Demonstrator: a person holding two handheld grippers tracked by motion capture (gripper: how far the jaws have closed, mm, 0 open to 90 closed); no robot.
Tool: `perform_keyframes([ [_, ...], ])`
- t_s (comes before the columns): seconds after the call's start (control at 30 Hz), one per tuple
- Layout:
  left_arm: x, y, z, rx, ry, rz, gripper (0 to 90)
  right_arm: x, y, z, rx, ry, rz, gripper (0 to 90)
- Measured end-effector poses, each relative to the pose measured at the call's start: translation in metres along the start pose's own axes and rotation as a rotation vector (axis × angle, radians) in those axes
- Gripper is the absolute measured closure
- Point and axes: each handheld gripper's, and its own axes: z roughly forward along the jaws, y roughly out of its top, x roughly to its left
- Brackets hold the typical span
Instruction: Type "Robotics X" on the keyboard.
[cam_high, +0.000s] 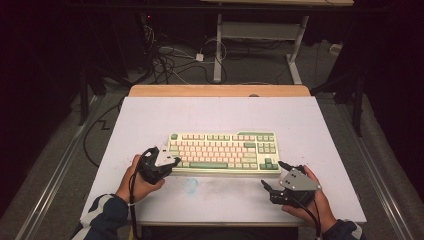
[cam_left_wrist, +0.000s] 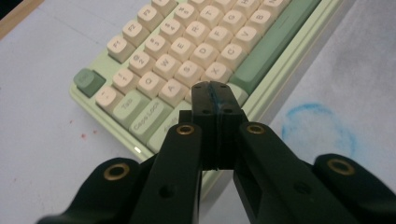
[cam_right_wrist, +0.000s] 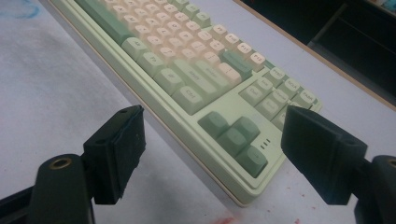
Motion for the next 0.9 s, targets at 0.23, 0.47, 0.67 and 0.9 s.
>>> perform_keyframes([
  [0.23, -0.010, 0.008, 0.022, 0.014, -0.033, 0.013, 87.1, 0.001, 0.000, 0.001, 0.005, 0.010, -0.004, 22.6],
  [0.47, -0.017, 0.010, 0.040, 0.048, -0.050, 0.030, 87.0, 0.002, 0.000, 0.002, 0.015, 0.015, -0.013, 22.7],
  [0.67, -0.020, 0.010, 0.050, 0.061, -0.053, 0.033, 87.0, 0.003, 0.000, 0.003, 0.018, 0.019, -0.019, 22.7],
  [0.9, -0.020, 0.007, 0.055, 0.075, -0.047, 0.032, 86.3, 0.003, -0.001, 0.003, 0.022, 0.025, -0.018, 22.7],
])
